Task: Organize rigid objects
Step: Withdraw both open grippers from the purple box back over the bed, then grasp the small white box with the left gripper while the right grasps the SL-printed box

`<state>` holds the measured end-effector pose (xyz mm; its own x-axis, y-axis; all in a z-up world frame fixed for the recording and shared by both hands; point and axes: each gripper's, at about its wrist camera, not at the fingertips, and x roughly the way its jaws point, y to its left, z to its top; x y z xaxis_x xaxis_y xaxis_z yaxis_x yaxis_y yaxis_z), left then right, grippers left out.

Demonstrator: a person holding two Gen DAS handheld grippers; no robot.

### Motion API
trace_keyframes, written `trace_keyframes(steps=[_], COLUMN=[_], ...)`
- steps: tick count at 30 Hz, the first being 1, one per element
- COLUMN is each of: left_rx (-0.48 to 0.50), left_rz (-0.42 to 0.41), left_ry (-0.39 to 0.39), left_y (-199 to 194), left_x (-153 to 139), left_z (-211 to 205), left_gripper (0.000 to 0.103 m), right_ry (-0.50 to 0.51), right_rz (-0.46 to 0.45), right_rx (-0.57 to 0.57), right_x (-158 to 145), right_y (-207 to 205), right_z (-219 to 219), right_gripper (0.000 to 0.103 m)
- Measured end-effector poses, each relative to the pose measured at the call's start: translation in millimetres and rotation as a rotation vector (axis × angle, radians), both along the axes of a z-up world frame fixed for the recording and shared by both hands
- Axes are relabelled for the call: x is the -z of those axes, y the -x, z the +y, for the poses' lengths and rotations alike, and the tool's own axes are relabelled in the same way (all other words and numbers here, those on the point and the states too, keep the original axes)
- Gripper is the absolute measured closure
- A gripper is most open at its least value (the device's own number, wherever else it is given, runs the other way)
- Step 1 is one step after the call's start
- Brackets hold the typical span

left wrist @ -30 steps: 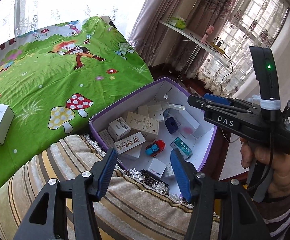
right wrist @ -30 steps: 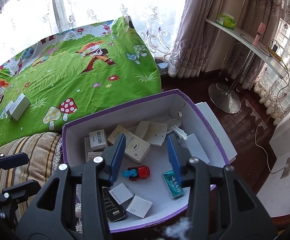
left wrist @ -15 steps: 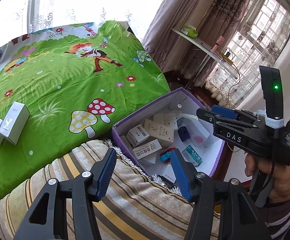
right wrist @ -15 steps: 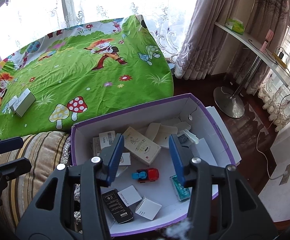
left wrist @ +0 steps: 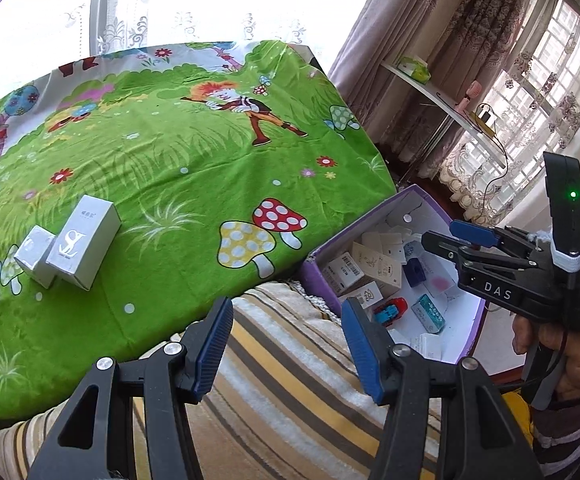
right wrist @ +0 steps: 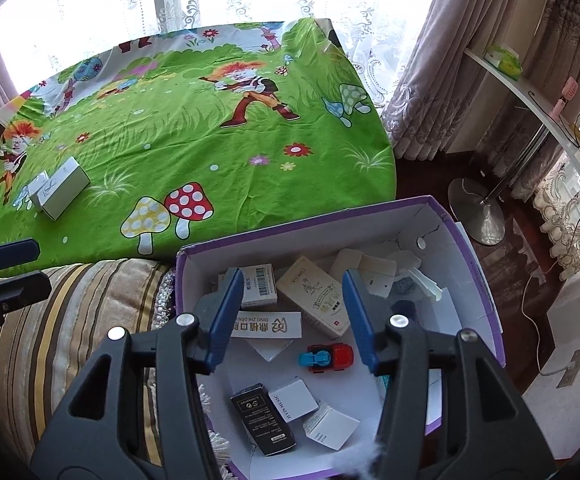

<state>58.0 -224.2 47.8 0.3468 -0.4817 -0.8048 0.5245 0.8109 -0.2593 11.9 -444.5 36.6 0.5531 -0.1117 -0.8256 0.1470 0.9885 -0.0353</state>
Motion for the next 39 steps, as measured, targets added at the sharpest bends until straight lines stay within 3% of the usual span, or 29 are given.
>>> trace_keyframes(steps=[9, 22, 32, 39], left_rx=[-0.122, -0.257, -0.253, -0.195], left_rz=[0.01, 0.037, 0.057, 0.052], left_ry=[-0.034, -0.147, -0.238, -0.281], left_y=[-32.1, -76.4, -114.4, -134.1], left_x=[9.4, 40.8, 65.7, 76.2], left_z=[64.6, 139.9, 160.3, 155.5], left_gripper=[0.045, 0.045, 0.045, 0.045], right_ry=[-0.008, -0.012, -0.051, -0.035], right_rz=[0.022, 0.053, 0.101, 0.127], right_rx=[-0.095, -0.321, -0.53, -0.68], right_x=[4.4, 7.8, 21.5, 31.7], right_y=[-24.1, -59.1, -93.1, -110.3], right_z=[39.6, 107.8, 159.2, 193.8], right_gripper=[0.04, 0.026, 0.021, 0.02])
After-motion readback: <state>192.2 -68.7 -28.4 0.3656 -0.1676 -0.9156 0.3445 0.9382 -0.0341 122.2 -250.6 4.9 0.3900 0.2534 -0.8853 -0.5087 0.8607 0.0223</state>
